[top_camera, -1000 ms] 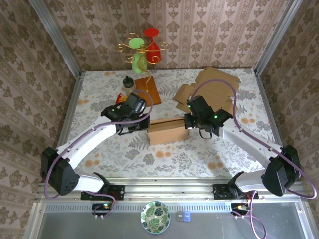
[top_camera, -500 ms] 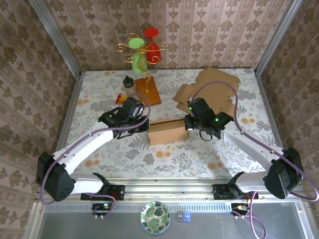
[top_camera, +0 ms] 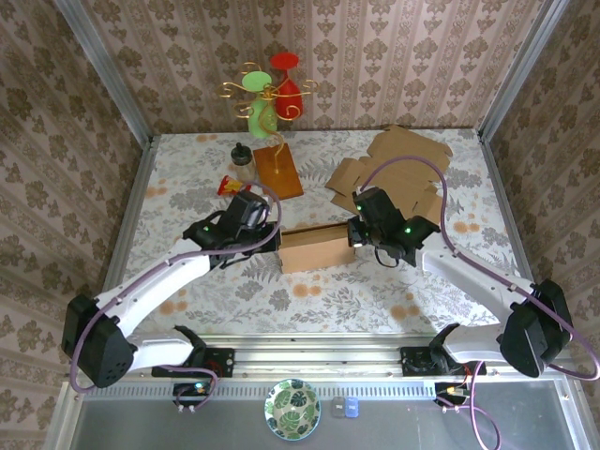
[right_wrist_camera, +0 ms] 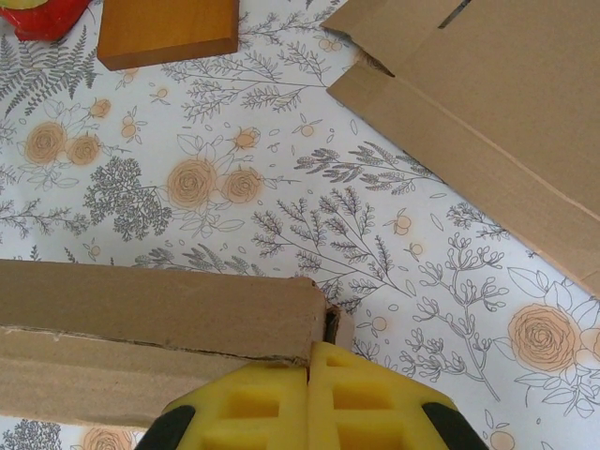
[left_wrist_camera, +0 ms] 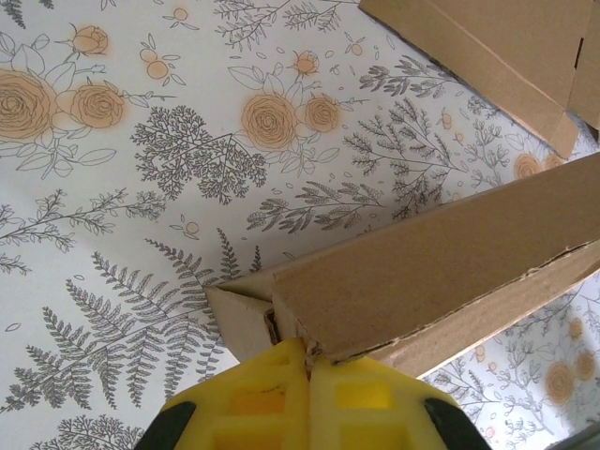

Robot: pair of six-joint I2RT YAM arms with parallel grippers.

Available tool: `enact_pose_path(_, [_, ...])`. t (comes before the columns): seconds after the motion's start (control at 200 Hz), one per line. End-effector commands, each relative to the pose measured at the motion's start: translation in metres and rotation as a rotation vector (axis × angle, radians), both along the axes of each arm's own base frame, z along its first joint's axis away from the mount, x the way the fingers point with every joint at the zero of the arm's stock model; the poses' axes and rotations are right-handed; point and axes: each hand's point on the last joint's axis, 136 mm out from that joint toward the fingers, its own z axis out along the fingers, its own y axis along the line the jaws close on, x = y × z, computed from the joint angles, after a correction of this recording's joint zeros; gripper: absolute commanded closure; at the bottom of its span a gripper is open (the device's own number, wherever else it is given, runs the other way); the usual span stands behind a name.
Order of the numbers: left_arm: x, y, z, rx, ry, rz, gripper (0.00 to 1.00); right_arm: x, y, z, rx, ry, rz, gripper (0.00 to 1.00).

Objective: Fold the paper box

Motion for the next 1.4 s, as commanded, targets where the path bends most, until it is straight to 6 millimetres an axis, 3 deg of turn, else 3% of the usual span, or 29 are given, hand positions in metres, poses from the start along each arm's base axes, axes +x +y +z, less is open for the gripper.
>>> enact_pose_path(0.0, [-0.02,0.005,-0.025,0.07,0.05,-0.047,1.0,-0.013,-0.002,-0.012,-0.034,0.031,0.028,1.0])
enact_pose_path(0.26, [-0.021,0.009,-0.029,0.094,0.027,-0.045,1.0,-0.019,-0.006,-0.011,-0.035,0.046,0.014,0.98])
enact_pose_path(0.445, [-0.021,0.011,-0.027,0.108,0.012,-0.041,1.0,-0.029,-0.003,0.009,0.093,0.102,-0.067,0.67])
enact_pose_path(0.56, [-0.02,0.012,-0.026,0.114,0.005,-0.042,1.0,-0.034,-0.006,0.032,0.3,0.152,-0.252,0.46])
enact_pose_path(0.655, [-0.02,0.011,-0.025,0.117,0.003,-0.044,1.0,-0.037,-0.008,0.046,0.52,0.21,-0.412,0.35])
enact_pose_path(0.81, [-0.02,0.009,-0.025,0.117,0.004,-0.047,1.0,-0.033,-0.008,0.054,0.85,0.294,-0.634,0.29])
enact_pose_path(0.965, [-0.018,0.009,-0.023,0.119,-0.005,-0.045,1.0,-0.027,-0.007,0.033,1.065,0.404,-0.778,0.21])
enact_pose_path(1.395, [-0.019,0.008,-0.021,0.124,-0.008,-0.054,1.0,-0.014,-0.001,0.008,1.146,0.452,-0.803,0.23])
